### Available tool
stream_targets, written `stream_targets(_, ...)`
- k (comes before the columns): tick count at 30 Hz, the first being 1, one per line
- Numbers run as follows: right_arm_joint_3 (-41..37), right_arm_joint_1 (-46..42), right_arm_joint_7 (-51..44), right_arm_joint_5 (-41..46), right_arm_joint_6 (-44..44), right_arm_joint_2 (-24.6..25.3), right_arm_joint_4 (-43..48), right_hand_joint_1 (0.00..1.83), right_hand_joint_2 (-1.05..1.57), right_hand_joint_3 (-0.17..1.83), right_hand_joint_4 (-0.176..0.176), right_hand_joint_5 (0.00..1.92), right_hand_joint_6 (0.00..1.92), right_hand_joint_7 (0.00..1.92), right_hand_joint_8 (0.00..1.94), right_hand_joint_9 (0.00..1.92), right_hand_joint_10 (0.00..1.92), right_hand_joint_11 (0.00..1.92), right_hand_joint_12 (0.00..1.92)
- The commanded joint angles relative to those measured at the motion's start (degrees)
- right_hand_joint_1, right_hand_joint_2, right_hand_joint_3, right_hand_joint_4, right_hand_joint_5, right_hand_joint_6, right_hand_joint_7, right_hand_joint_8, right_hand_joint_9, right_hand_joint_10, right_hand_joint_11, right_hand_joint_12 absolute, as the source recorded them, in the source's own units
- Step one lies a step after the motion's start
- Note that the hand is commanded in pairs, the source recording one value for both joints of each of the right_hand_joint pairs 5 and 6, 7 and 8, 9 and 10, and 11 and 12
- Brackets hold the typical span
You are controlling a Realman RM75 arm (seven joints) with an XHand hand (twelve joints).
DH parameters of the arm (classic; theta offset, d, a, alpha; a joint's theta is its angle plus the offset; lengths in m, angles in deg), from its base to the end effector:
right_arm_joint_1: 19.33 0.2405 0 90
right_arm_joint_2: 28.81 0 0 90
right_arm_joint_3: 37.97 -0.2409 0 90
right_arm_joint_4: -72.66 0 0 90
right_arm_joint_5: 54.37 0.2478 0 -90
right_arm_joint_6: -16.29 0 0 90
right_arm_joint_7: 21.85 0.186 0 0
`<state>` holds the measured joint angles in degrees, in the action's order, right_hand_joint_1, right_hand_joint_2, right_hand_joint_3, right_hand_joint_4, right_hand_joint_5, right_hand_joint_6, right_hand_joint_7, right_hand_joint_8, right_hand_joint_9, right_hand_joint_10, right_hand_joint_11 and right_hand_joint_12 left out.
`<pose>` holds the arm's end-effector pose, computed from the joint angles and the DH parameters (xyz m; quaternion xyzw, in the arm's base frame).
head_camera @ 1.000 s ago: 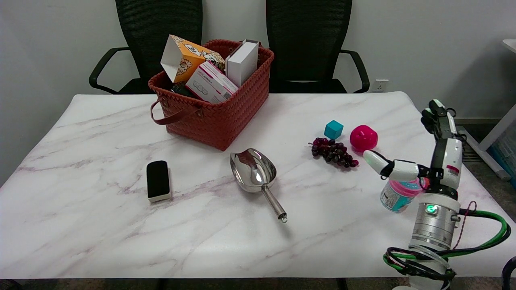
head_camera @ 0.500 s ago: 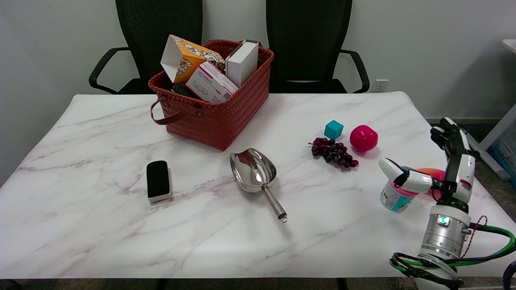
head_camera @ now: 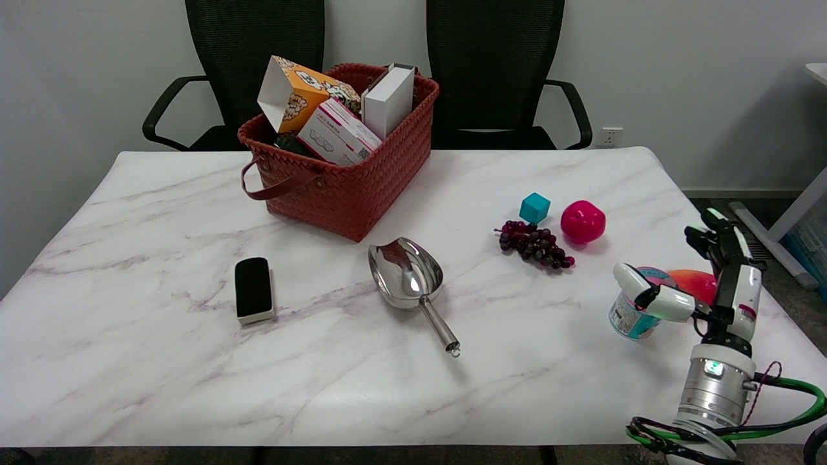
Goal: Pick up the pink gum jar.
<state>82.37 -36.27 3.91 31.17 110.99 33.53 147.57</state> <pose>-0.3086 -0.2096 0.4131 0.3558 -0.0529 0.5909 0.7222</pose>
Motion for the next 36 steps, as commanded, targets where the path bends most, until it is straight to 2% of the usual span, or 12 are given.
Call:
stream_targets(1, 2.5, -0.5, 1.9, 1.2, -1.6, 1.9, -1.7, 1.1, 0.01, 0.7, 0.0, 0.44, 0.44, 0.6, 0.6, 0.56, 0.56, 0.47, 0.47)
stream_targets(36, 3.1, -0.6, 3.4, 0.9, -4.8, 2.6, -2.5, 1.09, 0.03, 0.74, 0.0, 0.43, 0.43, 0.63, 0.63, 0.59, 0.59, 0.49, 0.49)
